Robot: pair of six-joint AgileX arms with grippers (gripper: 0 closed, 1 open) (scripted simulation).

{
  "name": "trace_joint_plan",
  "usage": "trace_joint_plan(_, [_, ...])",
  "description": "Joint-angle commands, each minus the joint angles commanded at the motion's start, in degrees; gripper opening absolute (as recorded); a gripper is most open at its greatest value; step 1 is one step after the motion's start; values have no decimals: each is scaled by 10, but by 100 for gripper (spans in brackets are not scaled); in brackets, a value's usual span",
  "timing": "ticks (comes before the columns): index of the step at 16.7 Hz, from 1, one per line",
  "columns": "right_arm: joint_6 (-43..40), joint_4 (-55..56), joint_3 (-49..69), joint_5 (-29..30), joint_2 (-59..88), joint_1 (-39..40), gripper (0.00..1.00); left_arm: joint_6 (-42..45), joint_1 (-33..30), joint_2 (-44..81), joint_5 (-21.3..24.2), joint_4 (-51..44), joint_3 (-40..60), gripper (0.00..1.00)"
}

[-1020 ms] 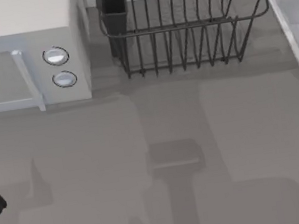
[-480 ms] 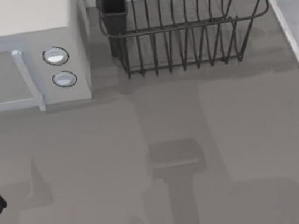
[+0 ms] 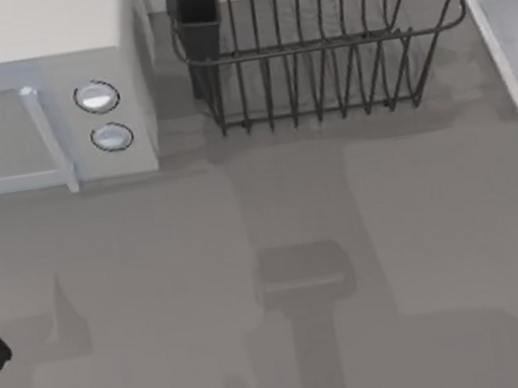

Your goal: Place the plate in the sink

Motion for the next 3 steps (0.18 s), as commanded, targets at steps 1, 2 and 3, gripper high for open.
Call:
trace_joint_plan(1, [0,0,0,0,0,0,100,0,0,0,0,0,0,100])
trace_joint_plan(2, [0,0,0,0,0,0,100,0,0,0,0,0,0,100])
trace_joint_plan(3, [0,0,0,0,0,0,100,0,0,0,0,0,0,100])
